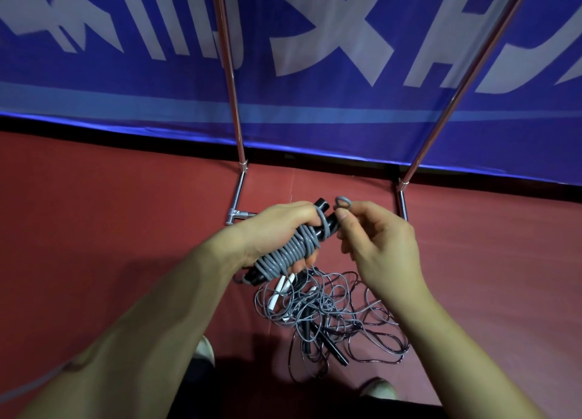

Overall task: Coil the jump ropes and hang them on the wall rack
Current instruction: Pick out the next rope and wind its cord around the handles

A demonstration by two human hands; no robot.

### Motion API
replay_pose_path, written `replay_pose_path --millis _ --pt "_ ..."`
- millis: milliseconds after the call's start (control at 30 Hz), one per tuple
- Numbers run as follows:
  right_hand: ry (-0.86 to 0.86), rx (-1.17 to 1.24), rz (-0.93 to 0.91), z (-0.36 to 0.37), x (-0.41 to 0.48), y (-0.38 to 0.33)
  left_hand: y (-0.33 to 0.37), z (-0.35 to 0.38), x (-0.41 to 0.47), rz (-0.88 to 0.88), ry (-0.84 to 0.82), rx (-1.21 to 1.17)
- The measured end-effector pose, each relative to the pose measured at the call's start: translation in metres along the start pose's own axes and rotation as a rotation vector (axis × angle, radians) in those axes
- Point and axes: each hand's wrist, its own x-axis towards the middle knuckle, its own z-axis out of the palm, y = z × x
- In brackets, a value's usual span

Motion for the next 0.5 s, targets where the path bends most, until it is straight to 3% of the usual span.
replay_pose_path --millis 100,333,500 --pt "-0.09 0.004 0.048 -0.003 0.002 -0.002 0.0 0.001 -0.001 0.02 -0.004 0.027" --pt "-0.343 -0.374 0.158 -0.014 0.009 -0.004 -0.004 -0.003 0.0 0.073 -0.028 0.199" --pt "-0.449 -0.478 0.1 -0.018 0.006 -0.006 -0.004 0.0 -0.001 0.063 -0.036 0.348"
